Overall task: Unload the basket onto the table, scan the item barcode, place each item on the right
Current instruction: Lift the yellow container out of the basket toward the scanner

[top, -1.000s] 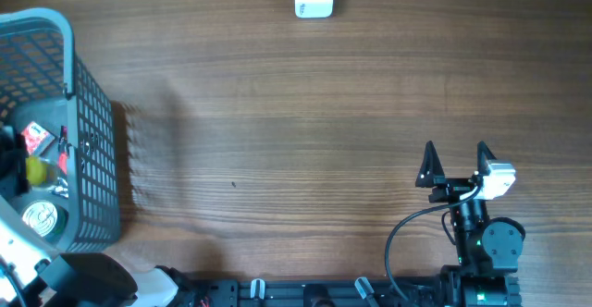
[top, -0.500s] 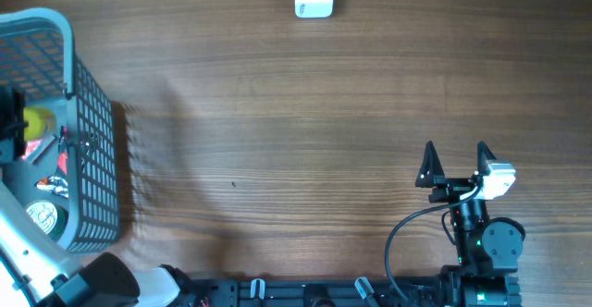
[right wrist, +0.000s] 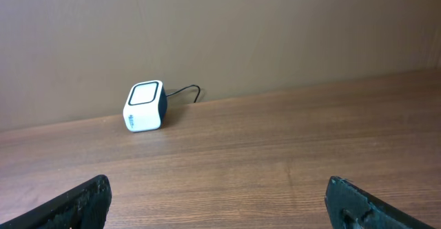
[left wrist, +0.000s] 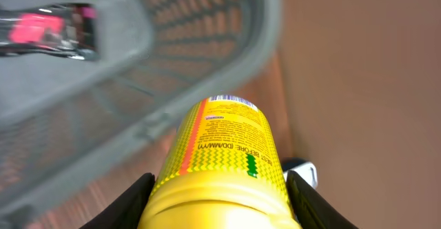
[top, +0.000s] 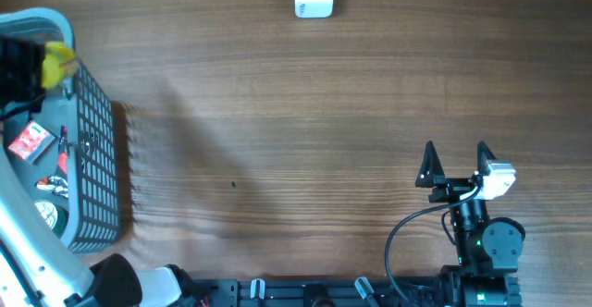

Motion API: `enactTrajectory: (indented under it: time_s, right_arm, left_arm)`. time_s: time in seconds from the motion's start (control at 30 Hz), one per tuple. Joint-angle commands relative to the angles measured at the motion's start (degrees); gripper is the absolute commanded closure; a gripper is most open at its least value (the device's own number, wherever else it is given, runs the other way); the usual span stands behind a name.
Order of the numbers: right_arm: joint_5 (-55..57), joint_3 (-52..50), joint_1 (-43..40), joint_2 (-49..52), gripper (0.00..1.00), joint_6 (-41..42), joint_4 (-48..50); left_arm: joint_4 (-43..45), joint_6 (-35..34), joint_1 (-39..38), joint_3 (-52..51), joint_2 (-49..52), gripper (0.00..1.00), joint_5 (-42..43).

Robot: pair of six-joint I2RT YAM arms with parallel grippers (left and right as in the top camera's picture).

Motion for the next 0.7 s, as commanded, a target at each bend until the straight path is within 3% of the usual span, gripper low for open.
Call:
enactTrajectory:
  time_s: [0.0,0.4,0.67]
  right_arm:
    - [0.4,-0.1,0.2,-0.3,0.0,0.5,0.1]
    - [0.4,-0.1,0.2,-0.3,0.0,0.5,0.1]
    - [0.4,-0.1,0.2,-0.3,0.0,0.5,0.1]
  left_arm:
    - [1.4,-0.8,-3.9,2.6,-0.6,0.53,2.6]
    - [5.9,-4.0,-16.5,2.6,-0.2,0.53,-2.3]
    - [6.2,-4.0,-26.7,2.6,4.3,0.51,-9.8]
